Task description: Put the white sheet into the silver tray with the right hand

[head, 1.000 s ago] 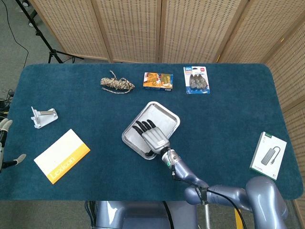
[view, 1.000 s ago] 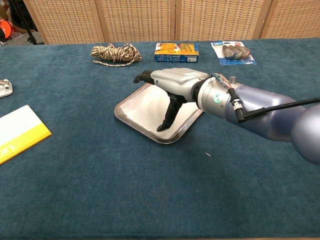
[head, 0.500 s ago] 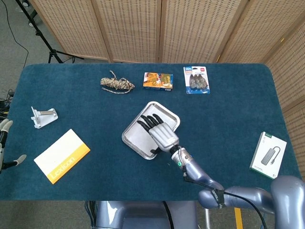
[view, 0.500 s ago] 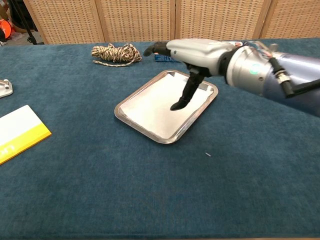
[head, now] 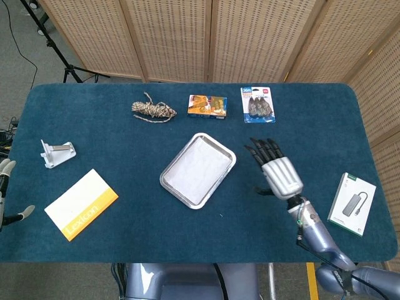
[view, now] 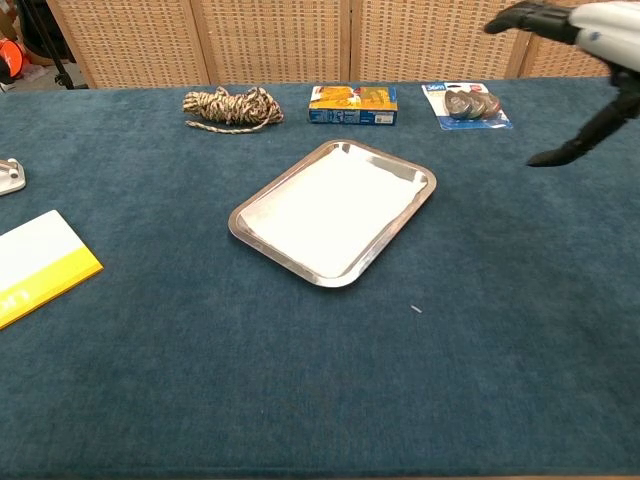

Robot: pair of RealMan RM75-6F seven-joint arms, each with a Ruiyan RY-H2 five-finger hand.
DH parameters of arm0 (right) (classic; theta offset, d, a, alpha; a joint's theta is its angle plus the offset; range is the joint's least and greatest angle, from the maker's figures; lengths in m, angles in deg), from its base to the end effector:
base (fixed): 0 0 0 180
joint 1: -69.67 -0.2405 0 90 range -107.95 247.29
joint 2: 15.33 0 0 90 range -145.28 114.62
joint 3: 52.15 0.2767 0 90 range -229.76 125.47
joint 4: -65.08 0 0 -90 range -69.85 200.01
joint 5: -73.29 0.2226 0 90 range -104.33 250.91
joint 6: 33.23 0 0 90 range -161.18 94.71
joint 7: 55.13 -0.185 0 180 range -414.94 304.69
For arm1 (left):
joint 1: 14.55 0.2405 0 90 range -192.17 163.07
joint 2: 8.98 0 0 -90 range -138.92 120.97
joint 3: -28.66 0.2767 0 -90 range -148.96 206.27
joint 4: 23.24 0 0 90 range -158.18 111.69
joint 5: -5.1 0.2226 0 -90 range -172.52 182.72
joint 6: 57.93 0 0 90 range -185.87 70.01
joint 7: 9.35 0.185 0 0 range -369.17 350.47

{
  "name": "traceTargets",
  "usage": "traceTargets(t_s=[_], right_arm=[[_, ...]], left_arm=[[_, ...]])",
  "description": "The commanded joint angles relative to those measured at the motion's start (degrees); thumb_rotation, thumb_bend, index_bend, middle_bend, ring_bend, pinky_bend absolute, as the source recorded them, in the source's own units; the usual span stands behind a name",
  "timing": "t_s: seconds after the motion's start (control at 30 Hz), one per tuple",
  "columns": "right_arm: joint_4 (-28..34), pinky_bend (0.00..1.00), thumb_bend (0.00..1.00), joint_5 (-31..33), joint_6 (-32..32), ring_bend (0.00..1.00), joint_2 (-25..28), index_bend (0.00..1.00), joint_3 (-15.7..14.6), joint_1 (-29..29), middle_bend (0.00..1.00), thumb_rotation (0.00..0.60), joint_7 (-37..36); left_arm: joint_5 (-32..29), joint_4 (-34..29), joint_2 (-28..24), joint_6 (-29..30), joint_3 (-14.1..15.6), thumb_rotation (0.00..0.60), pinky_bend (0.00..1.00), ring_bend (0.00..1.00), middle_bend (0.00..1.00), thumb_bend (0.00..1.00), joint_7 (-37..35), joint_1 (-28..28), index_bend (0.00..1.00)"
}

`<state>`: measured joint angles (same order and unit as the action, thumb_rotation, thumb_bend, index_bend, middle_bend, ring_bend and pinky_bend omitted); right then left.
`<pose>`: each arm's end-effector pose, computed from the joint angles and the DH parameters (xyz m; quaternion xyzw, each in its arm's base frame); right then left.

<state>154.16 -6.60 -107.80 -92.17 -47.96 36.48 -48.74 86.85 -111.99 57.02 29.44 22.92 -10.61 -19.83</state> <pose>-0.1969 -0.3617 0.0607 0.6880 -0.3178 0.4657 0.4569 -0.3470 0.2380 0.1731 -0.5531 -0.3729 -0.4055 0.6250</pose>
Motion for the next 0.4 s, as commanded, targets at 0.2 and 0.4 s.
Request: traceTargets(t_s=[0.2, 0.4], right_arm=[[-6.73, 0.00, 0.00, -4.08, -11.72, 0.00, 2.25, 0.02, -4.03, 11.56, 0.00, 0.600, -11.30], [-7.93, 0.00, 0.00, -4.33, -17.21, 0.00, 3.07, 0.02, -5.04, 17.64, 0.00, 0.600, -15.03]], left_arm=[[0.59, -4.05, -0.37, 2.98, 0.32, 0.600, 0.00, 0.00, 0.00, 0.00, 1.49, 1.83, 0.00], [-0.37, -5.50, -1.38, 2.58, 0.91, 0.600, 0.00, 0.00, 0.00, 0.00, 3.21, 2.63, 0.00]])
